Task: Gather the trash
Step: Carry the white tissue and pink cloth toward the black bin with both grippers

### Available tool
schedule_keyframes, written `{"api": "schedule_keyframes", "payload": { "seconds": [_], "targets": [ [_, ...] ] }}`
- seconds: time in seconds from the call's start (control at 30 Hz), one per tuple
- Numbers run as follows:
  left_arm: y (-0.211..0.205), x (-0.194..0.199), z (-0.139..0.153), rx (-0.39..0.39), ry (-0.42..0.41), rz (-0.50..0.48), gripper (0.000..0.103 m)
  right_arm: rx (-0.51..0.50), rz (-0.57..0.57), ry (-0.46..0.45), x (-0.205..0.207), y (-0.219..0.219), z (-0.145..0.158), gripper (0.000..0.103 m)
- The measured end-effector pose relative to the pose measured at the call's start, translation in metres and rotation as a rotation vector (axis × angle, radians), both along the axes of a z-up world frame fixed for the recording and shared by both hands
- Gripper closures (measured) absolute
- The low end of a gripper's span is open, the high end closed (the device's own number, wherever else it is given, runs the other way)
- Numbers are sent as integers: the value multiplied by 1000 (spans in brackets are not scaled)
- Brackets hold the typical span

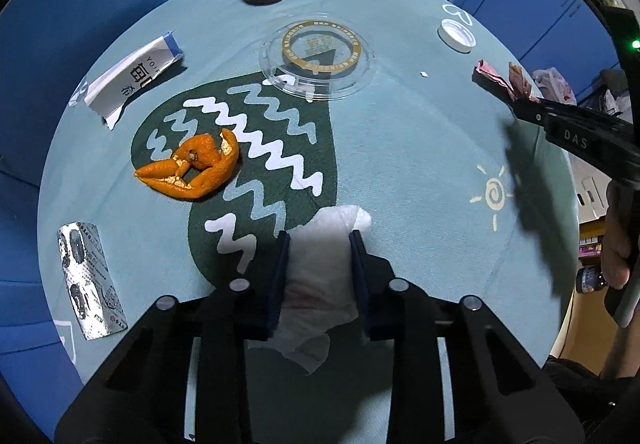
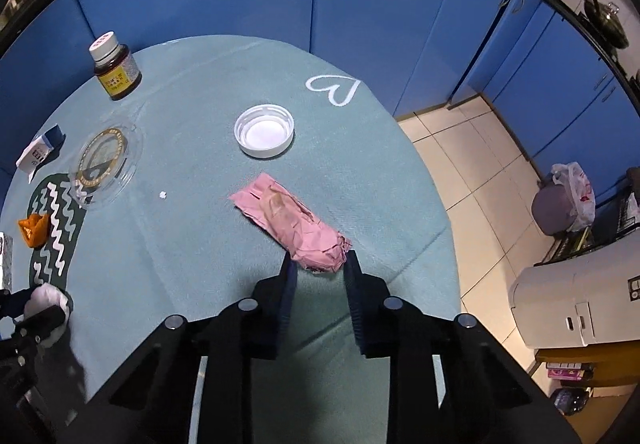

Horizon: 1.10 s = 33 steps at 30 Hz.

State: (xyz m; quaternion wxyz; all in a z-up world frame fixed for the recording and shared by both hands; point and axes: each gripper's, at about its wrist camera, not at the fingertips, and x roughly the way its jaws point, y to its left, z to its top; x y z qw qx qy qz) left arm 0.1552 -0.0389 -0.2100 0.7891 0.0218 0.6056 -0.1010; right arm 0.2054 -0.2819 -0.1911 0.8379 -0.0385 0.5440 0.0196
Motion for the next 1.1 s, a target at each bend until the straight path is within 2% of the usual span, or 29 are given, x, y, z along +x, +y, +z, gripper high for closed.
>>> {"api": "schedule_keyframes", "payload": {
  "seconds": [0.5,1.1],
  "targets": [
    [-21,-10,29,1,-59,-36,75,22,-40,-67,-46,-25,40,80],
    [-96,-24,68,31,-166,-152,75,28,-165,-142,-116,-88,74,80]
  ]
}}
